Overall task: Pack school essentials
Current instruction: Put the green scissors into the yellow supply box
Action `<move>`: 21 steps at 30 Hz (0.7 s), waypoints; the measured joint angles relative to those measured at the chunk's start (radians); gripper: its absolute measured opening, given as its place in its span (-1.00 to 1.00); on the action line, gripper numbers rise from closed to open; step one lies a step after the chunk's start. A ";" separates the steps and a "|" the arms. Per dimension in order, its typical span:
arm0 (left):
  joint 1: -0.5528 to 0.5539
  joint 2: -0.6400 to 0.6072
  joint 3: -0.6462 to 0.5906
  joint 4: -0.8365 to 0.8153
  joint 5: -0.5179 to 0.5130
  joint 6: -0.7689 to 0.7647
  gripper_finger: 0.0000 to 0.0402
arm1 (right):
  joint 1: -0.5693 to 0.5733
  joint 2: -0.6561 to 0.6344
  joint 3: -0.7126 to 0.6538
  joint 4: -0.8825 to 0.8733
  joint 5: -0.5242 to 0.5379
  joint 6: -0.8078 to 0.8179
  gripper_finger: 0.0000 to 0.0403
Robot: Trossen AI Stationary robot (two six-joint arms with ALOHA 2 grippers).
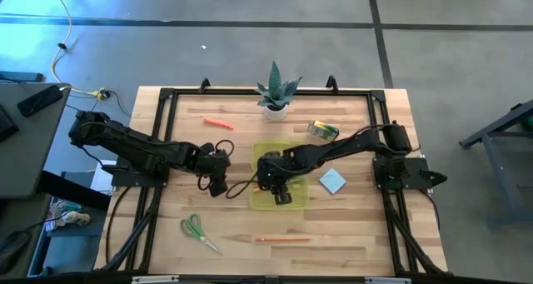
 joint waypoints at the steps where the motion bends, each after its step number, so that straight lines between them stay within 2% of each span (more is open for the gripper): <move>1: 0.000 0.000 0.000 -0.004 0.005 0.000 -0.17 | -0.007 -0.003 0.000 -0.016 0.005 -0.005 -0.19; 6: 0.000 0.000 0.000 -0.031 0.018 -0.048 -0.06 | -0.041 -0.037 0.000 -0.065 0.054 0.003 -0.18; 11: -0.012 0.000 0.000 -0.082 0.127 -0.045 -0.03 | -0.066 -0.093 0.001 -0.108 0.128 0.013 -0.18; 16: -0.088 0.000 0.000 -0.095 0.131 -0.011 -0.06 | -0.083 -0.153 0.001 -0.151 0.194 0.015 -0.18; 21: -0.199 0.000 0.000 -0.112 0.131 -0.011 -0.07 | -0.096 -0.206 0.001 -0.194 0.206 0.013 -0.18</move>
